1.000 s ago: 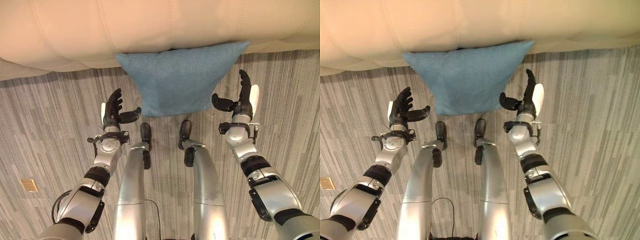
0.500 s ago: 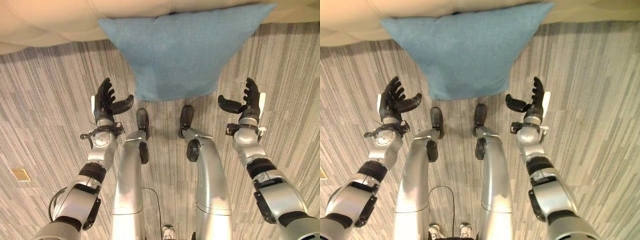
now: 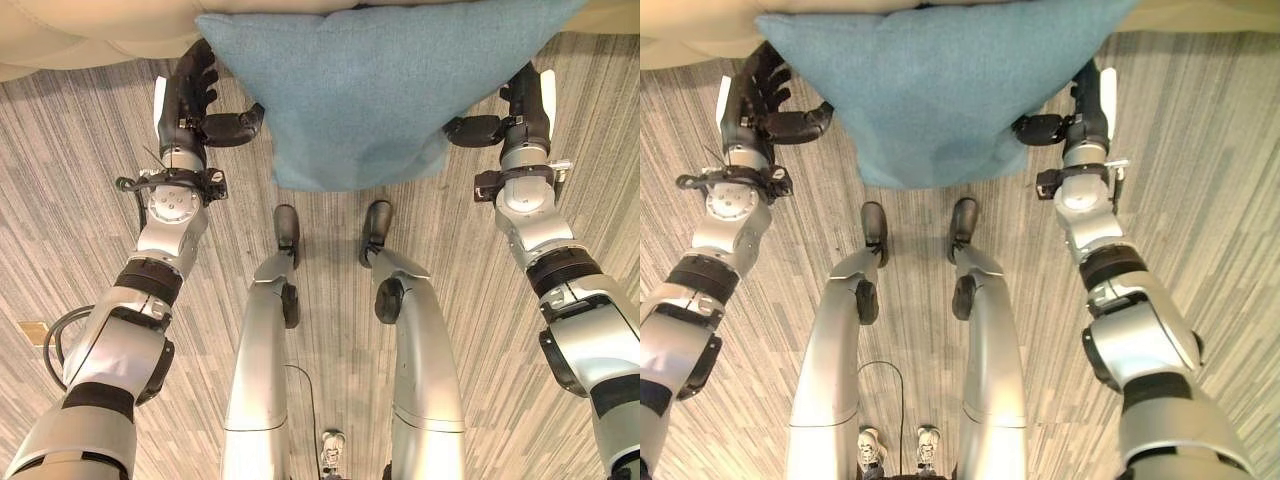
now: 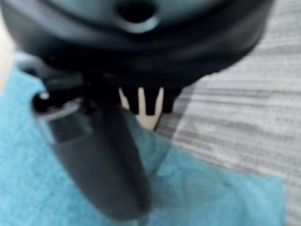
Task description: Pick up all the scattered cushions and arrange them neatly on the sofa.
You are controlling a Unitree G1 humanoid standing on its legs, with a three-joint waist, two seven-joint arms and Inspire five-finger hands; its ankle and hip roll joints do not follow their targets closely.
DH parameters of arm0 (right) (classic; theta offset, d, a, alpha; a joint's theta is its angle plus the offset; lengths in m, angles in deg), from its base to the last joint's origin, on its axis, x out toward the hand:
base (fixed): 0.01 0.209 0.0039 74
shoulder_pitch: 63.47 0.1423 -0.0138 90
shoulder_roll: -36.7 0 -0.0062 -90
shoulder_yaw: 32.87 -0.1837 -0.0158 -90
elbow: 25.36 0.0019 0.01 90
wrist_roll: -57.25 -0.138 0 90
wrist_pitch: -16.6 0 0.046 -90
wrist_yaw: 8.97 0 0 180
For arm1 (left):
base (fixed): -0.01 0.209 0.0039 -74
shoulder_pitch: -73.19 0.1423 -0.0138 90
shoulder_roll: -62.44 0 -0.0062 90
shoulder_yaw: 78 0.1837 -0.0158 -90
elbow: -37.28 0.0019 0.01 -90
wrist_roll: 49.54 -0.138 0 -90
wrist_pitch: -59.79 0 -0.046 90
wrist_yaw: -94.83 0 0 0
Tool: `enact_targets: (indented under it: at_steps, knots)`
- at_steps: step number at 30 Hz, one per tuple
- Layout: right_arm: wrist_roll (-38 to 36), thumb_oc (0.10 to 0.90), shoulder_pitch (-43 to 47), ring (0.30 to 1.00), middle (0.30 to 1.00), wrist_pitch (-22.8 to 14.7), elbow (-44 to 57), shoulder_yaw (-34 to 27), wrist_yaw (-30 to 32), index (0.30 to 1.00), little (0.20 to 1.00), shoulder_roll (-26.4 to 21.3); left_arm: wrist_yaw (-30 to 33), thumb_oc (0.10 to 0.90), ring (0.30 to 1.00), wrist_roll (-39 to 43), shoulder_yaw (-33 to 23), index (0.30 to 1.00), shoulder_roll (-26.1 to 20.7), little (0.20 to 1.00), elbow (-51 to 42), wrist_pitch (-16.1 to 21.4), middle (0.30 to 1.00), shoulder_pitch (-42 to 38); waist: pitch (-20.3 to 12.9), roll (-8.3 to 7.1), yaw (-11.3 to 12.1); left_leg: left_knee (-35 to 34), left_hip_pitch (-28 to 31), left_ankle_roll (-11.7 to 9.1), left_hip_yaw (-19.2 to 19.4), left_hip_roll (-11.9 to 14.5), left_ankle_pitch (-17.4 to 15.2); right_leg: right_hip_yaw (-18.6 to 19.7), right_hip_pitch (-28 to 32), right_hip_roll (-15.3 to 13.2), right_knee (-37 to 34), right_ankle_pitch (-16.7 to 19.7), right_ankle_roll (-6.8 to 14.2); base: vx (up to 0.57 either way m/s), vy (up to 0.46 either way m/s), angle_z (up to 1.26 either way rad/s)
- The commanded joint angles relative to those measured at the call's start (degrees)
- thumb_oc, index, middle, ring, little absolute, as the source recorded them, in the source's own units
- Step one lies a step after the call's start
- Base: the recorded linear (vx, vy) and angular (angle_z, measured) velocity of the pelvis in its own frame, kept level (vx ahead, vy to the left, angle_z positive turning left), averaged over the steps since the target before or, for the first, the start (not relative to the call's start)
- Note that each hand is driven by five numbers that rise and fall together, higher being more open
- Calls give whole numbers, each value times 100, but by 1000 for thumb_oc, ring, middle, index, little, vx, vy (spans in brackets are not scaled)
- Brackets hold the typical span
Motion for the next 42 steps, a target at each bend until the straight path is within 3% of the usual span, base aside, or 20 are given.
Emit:
enact_targets:
  at_steps: [1,6,14,15,16,17,18,19,20,29,36,39,42]
  knots:
    - [284,800,-285,900,900,-297,367,224,-107,900,900,328,-148,800,900,-189,-116,900,273,900,-60,359,900,618,-959,198,25,52,-570,-112,-400,-77,-216,84,-83,90,-125,-468,568,3,-2,3]
    - [460,800,290,900,900,-220,322,655,-84,900,900,754,-154,800,900,-136,204,900,690,900,-52,344,900,231,-917,218,58,-25,-570,-128,-420,-88,-170,46,-85,97,-206,-425,594,1,-1,1]
    - [16,800,532,900,900,-362,490,263,221,900,900,1568,97,800,900,421,16,900,1545,900,62,437,900,20,-877,200,42,-49,-601,-120,-474,-124,-171,35,-119,141,-239,-424,592,0,0,0]
    - [-211,770,509,855,855,-496,634,68,309,855,855,1852,163,800,900,712,-102,900,1816,900,44,508,900,-19,-871,181,22,-48,-596,-126,-494,-121,-180,40,-117,156,-238,-425,587,0,0,0]
    - [-211,590,508,585,585,-496,634,68,309,585,585,1852,162,800,900,712,-102,900,1816,900,44,509,900,-19,-871,180,22,-48,-596,-126,-494,-121,-181,41,-117,156,-238,-425,587,6,-34,3]
    - [-243,502,499,453,453,-544,719,18,331,453,453,1934,172,800,900,792,-121,900,1901,900,1,538,900,-35,-862,179,9,-40,-588,-134,-490,-122,-188,35,-121,165,-232,-429,583,0,-34,4]
    - [-213,400,469,300,300,-609,879,-20,337,300,300,2066,165,685,728,817,-145,728,1947,728,-124,581,728,-26,-849,167,-14,-21,-585,-147,-492,-123,-190,35,-122,189,-222,-417,579,0,-34,4]
    - [-210,400,462,300,300,-607,886,-20,340,300,300,2069,167,599,599,816,-145,599,1944,599,-130,580,599,-19,-852,165,-15,-20,-585,-148,-492,-123,-191,36,-122,189,-222,-417,579,-1,-36,3]
    - [-208,400,437,300,300,-644,983,-48,341,300,300,2108,164,400,300,826,-164,300,1960,300,-197,603,300,-6,-854,164,-26,-7,-583,-162,-481,-121,-192,27,-119,197,-220,-410,573,5,-44,1]
    - [142,400,-167,300,300,-792,1748,-351,294,300,300,2086,167,400,300,759,-498,300,1755,300,-997,820,300,440,-1042,236,-69,-158,-350,-276,-435,-56,-136,-30,111,246,-305,-315,567,-2,-15,0]
    - [174,400,-261,300,300,-805,1858,-390,285,300,300,2071,172,400,300,749,-540,300,1751,300,-1092,830,300,551,-1065,243,-66,-255,-250,-290,-428,-37,-107,-37,202,267,-369,-296,562,-17,-6,3]
    - [260,400,-1269,300,300,-958,2678,-810,112,300,300,1997,31,400,300,564,-721,300,1914,300,-2034,904,300,1502,-1187,260,-108,-1427,1045,-391,-482,125,139,-117,1401,277,-1294,-118,617,-108,-48,-1]
    - [245,400,-1679,300,300,-990,2925,-948,3,300,300,1973,-55,400,300,429,-710,300,1972,300,-2266,899,300,1870,-1199,233,-121,-1797,1618,-439,-507,188,214,-157,1915,239,-1640,-65,639,-12,-11,-1]
